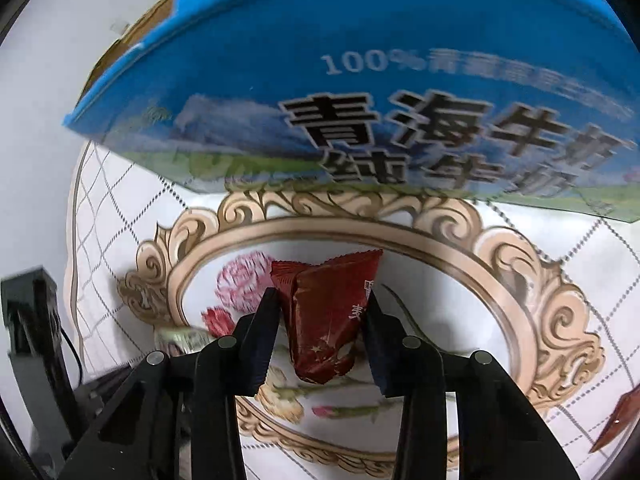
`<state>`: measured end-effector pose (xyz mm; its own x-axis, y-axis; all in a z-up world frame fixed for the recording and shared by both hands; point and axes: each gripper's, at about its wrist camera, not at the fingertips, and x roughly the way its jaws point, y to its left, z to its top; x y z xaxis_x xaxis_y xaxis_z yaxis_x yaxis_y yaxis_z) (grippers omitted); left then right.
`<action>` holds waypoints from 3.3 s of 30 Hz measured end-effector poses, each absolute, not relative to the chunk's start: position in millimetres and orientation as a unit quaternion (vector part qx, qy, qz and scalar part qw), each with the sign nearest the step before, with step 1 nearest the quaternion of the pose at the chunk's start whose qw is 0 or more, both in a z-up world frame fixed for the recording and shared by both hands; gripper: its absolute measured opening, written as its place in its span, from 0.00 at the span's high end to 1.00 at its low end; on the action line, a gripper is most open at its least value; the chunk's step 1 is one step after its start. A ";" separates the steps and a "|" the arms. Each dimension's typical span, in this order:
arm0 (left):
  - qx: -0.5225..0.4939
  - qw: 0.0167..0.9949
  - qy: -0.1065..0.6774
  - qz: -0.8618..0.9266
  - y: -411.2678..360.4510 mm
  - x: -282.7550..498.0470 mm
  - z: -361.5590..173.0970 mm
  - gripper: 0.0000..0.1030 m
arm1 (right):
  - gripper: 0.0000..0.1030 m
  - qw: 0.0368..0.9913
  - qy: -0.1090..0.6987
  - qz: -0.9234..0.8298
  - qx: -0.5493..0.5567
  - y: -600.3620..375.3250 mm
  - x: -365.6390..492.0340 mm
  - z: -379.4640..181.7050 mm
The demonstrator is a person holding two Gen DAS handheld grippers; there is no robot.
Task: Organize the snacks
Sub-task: 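Grasp the green-and-white photo snack bag with left tool while right tool grasps the red candy, then carry both snacks into the cardboard box and open both tools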
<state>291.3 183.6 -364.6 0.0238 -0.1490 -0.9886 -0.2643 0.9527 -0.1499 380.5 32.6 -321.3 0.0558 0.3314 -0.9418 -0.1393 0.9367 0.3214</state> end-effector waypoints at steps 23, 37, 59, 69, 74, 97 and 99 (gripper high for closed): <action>-0.217 0.669 0.710 0.022 188.2 258.6 -372.3 0.46 | 0.60 0.722 0.668 0.146 0.100 -32.6 327.5 -322.7; -0.303 0.652 0.694 0.039 217.7 279.8 -368.5 0.44 | 0.60 0.718 0.672 0.144 0.109 -35.0 327.0 -326.5; -0.352 0.641 0.680 0.055 208.2 275.4 -383.3 0.41 | 0.60 0.716 0.674 0.148 0.102 -36.3 323.0 -325.4; -0.230 0.697 0.676 0.067 163.3 287.3 -364.5 0.61 | 0.60 0.722 0.669 0.153 0.090 -28.6 321.7 -321.1; -0.141 0.736 0.661 0.047 138.7 282.1 -341.2 0.65 | 0.60 0.722 0.668 0.153 0.090 -31.0 320.5 -320.8; -0.177 0.674 0.717 0.010 172.7 294.8 -379.6 0.37 | 0.60 0.718 0.671 0.149 0.105 -39.2 321.6 -324.3; -0.161 0.674 0.721 0.004 168.1 294.4 -379.8 0.36 | 0.60 0.719 0.671 0.150 0.103 -40.7 320.8 -324.4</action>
<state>294.4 168.1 -379.8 -0.0395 -0.2263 -0.9733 -0.2368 0.9484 -0.2109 320.8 -40.7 -324.4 0.0539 0.3538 -0.9338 -0.0761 0.9339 0.3495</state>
